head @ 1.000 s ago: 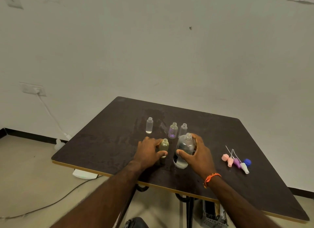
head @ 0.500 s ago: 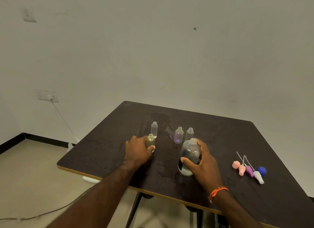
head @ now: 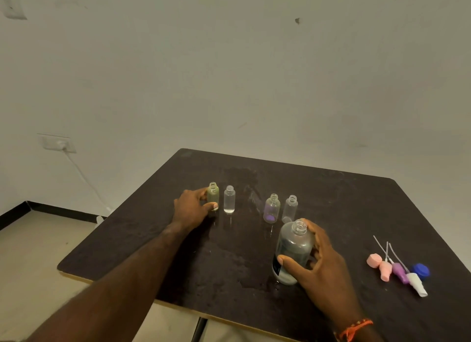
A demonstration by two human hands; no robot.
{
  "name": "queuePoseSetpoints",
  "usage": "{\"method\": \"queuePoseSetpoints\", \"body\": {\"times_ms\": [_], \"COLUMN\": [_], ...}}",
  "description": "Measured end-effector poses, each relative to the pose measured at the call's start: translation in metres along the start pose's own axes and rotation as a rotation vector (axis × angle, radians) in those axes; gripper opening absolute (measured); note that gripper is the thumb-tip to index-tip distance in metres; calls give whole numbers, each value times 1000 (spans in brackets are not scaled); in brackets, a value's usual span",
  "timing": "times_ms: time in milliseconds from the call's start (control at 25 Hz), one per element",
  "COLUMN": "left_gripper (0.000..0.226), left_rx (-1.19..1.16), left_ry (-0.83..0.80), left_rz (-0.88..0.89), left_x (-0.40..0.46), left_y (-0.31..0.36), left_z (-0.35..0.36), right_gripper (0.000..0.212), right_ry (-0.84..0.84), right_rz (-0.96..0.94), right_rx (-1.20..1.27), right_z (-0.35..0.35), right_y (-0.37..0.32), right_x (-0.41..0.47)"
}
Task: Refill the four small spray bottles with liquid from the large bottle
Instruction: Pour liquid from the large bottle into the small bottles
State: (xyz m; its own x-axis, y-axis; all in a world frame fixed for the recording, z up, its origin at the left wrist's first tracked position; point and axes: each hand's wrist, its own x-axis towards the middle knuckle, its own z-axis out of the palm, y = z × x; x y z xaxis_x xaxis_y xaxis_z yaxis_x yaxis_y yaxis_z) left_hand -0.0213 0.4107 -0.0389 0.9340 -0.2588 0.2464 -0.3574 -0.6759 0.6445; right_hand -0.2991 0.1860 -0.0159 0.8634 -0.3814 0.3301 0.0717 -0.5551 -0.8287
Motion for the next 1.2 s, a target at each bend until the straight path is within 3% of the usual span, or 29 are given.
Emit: {"method": "queuePoseSetpoints", "body": {"times_ms": [200,280,440,600,680,800,960,1200], "left_gripper": [70,84,68,53,52,71,84,29], "left_rx": [46,136,149,-8,-64,-106,-198,-243], "left_ry": [-83,-3,296,241,106,-84,-112,-152], "left_rz": [13,-14,227,487,458,247,29,-8], "left_x": [-3,-20,-60,-85,-87,-79,-52,-44], "left_y": [-4,2,28,88,115,140,150,146], "left_z": [-2,-5,-4,17,29,48,68,75], "right_gripper": [87,85,81,80,80,83,81,83], "right_ry": [-5,6,34,67,84,87,90,93], "right_rz": [18,22,26,36,64,109,111,110], "right_rx": [-12,-30,-86,-135,-143,-127,-112,-104], "right_z": [0,0,0,-17,-32,-50,-53,-53], "right_y": [-3,-5,-13,-15,-11,-4,0,6], "right_x": [-1,-2,-4,-5,-6,-9,-8,-6]}}
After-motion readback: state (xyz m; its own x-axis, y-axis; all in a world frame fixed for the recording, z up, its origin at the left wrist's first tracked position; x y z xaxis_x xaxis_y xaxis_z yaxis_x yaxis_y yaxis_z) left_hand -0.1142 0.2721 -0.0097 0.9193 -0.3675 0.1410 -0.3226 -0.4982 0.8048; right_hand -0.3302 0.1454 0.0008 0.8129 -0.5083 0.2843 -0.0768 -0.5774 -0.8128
